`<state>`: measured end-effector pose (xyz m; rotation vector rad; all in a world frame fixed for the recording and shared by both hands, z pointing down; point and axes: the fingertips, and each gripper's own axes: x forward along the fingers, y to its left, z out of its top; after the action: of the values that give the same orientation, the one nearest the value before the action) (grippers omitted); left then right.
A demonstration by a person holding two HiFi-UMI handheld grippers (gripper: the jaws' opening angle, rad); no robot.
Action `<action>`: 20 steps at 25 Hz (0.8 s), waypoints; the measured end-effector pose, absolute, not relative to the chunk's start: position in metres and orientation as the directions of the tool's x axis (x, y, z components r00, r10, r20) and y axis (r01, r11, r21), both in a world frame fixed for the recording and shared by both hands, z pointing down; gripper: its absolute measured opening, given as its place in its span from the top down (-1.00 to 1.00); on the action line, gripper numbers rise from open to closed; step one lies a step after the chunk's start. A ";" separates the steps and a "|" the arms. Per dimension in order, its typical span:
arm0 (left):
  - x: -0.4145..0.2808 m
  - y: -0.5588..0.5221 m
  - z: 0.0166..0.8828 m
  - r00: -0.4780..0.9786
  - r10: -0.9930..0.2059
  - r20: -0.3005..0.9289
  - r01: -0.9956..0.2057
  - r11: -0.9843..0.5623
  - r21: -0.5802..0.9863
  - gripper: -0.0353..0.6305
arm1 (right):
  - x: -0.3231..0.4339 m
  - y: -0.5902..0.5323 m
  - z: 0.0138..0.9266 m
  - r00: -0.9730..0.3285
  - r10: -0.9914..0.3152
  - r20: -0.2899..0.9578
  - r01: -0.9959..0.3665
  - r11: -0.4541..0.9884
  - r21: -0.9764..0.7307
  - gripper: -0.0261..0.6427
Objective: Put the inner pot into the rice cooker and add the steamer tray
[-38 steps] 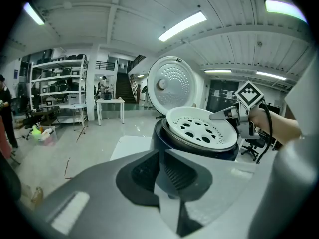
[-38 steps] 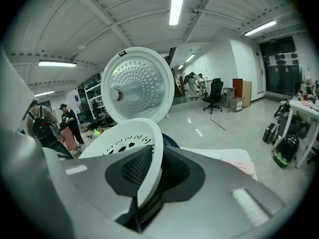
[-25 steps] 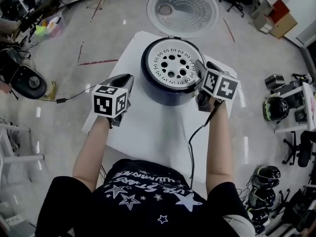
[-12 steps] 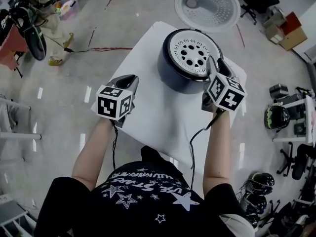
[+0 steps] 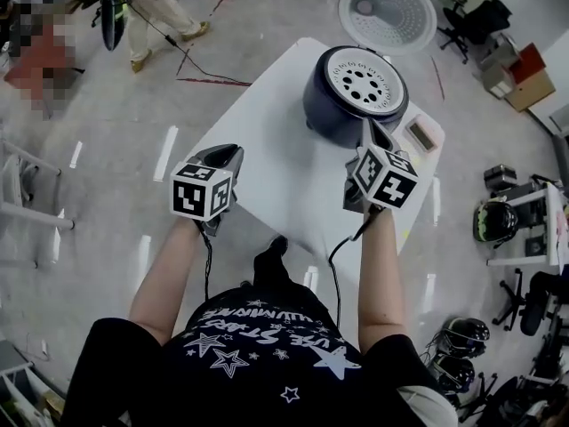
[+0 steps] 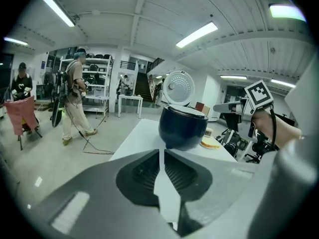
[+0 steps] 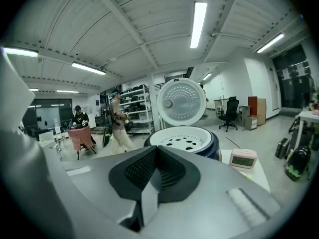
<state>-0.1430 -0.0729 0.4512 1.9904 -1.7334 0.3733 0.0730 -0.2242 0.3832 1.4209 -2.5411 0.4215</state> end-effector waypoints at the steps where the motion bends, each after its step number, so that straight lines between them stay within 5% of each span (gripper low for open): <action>1: -0.143 -0.065 0.451 0.160 -0.856 0.491 -0.982 -0.086 0.171 0.78 | 0.070 -0.215 0.385 -0.532 -0.788 0.310 -0.846 0.511 -0.154 0.85; 20: -0.105 0.055 0.461 0.235 -0.843 0.484 -0.962 -0.131 0.238 0.78 | 0.056 -0.052 0.418 -0.632 -0.665 0.398 -0.752 0.650 -0.107 0.85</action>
<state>-0.1053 0.0550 0.4609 2.0169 -1.6491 0.3174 0.0560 -0.0516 0.4180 1.1304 -2.5473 0.3780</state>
